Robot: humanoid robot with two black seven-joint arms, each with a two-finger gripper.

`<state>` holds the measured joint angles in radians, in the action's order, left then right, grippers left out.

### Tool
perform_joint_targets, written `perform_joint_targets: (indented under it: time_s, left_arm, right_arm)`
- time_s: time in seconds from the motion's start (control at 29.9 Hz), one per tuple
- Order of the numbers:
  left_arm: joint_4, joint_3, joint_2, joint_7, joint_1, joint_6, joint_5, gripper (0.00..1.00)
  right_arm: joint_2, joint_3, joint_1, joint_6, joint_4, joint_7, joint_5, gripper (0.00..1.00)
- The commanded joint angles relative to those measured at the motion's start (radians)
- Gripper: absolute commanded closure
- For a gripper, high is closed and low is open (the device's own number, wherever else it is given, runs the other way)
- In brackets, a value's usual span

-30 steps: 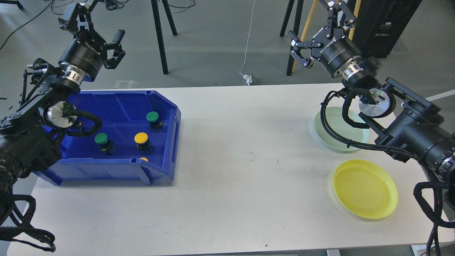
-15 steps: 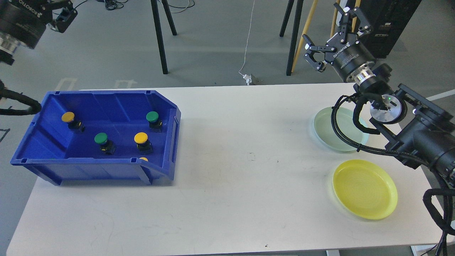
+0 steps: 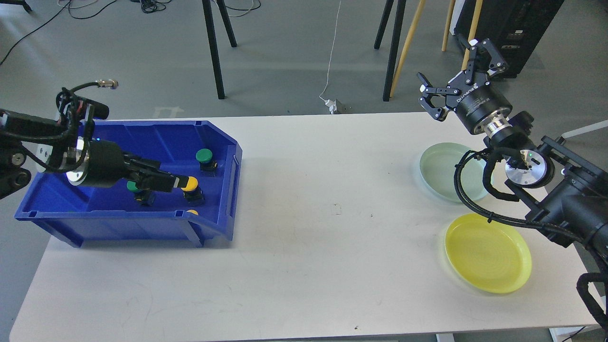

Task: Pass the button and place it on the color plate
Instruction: 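Lower the left gripper into the bin and grasp the yellow-capped button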

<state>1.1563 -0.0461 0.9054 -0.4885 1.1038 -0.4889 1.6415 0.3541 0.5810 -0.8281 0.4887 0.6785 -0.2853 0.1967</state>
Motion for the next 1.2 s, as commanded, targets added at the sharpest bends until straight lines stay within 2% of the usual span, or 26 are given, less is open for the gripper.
perform_joint_targets:
  time_s: [0.0,0.17,0.4,0.77,1.0,1.17]
  left_arm:
    - [-0.092,-0.029,-0.1,0.0,0.01,0.0,0.029,0.01]
    - [-0.21,-0.031,-0.206,0.0,-0.004,0.0,0.046,0.01]
    - [-0.335,-0.031,-0.267,0.0,-0.016,0.0,0.09,0.01]
    - [-0.378,-0.044,-0.325,0.0,-0.039,0.0,0.101,0.01]
    - [-0.587,-0.046,-0.476,0.0,-0.074,0.0,0.1,0.01]
    - [-0.626,-0.046,-0.499,0.0,-0.082,0.0,0.1,0.01]
  right_arm:
    - [0.002,-0.001,0.012,0.0,-0.001,0.0,0.0,0.0]
    - [0.034,-0.001,0.02,0.0,0.001,0.002,0.0,0.0]
    - [0.037,0.0,0.018,0.0,0.001,0.0,0.0,0.0]
    - [0.037,0.0,0.026,0.0,0.003,0.0,0.0,0.0]
    - [0.037,0.0,0.038,0.0,0.004,0.0,0.0,0.0]
    - [0.037,0.0,0.043,0.0,0.004,0.0,0.0,0.0]
